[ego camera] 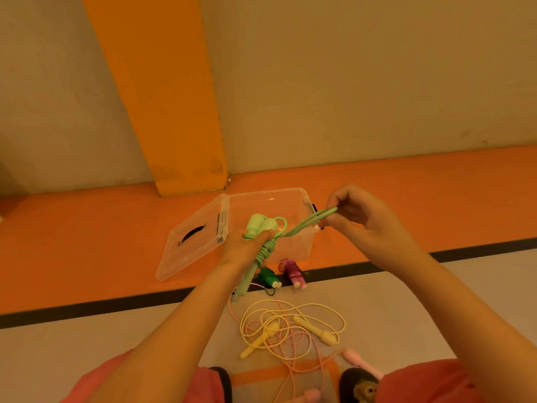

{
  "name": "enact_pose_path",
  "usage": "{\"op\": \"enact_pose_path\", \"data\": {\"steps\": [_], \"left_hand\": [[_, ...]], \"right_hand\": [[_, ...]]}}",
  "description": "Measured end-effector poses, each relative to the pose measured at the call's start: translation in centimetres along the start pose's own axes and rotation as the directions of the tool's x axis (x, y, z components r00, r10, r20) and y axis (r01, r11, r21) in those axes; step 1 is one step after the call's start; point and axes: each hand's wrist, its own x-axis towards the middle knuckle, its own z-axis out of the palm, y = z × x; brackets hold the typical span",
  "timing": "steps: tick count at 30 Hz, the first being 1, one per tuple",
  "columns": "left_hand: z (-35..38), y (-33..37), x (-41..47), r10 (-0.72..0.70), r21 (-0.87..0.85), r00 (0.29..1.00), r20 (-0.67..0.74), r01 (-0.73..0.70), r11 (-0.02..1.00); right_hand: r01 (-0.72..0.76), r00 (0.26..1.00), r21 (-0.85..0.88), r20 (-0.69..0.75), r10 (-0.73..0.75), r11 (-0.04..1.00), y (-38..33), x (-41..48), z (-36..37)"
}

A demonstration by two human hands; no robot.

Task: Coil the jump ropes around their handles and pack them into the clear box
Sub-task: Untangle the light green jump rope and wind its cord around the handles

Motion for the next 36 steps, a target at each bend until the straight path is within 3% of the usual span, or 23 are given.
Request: {"op": "enact_pose_path", "data": {"steps": [4,7,11,14,17,20,24,27,30,34,36], "left_hand": [[0.1,0.1,-0.1,0.015,0.027,1.0,0.002,-0.015,1.0],[0.2,0.4,-0.3,0.009,0.002,1.0,0.026,-0.009,1.0],[0.7,1.0,-0.9,-0.009,-0.07,0.995,0.096,0.016,0.997],[1.1,1.1,-1.3,-0.028,-0.112,0.99,0.139,0.044,0.993],[1.3,1.3,-1.3,-0.045,-0.163,0.985,0.168,0.073,0.984],[1.4,1.8,-1.5,-0.01,-0.206,0.982,0.187,0.049,0.977],[2.0,1.8,-2.3,0.081,-0.179,0.973,0.214,-0.042,0.983],[2.3,1.7,-2.4,0.119,-0.152,0.975,0.187,-0.091,0.984],[2.3,1.8,-2.3,0.134,-0.159,0.974,0.182,-0.106,0.982],[2.7,1.8,-2.8,0.14,-0.162,0.966,0.219,-0.105,0.981],[2.8,1.8,-3.1,0.125,-0.173,0.969,0.215,-0.088,0.981]], "right_hand": [[-0.058,0.994,0.098,-0.086,0.067,0.993,1.0,0.5,-0.9],[-0.069,0.995,0.268,-0.055,0.087,0.961,1.6,1.0,-1.1],[-0.118,0.993,0.723,0.077,0.09,0.68,1.8,1.2,-1.0],[-0.118,0.993,0.774,0.081,0.087,0.622,1.6,1.2,-0.7],[-0.135,0.981,0.659,-0.016,0.194,0.739,2.0,1.4,-0.4],[-0.256,0.956,0.264,-0.077,0.285,0.93,2.8,1.5,0.2],[-0.433,0.901,0.07,0.053,0.43,0.899,4.0,1.4,1.6],[-0.401,0.916,0.065,0.012,0.401,0.914,4.0,1.7,2.4],[-0.344,0.938,-0.076,-0.065,0.34,0.936,4.2,1.9,2.8],[-0.234,0.972,-0.232,-0.066,0.225,0.944,4.5,2.0,3.4],[-0.209,0.978,-0.188,-0.061,0.201,0.96,4.4,2.1,3.8]]}}
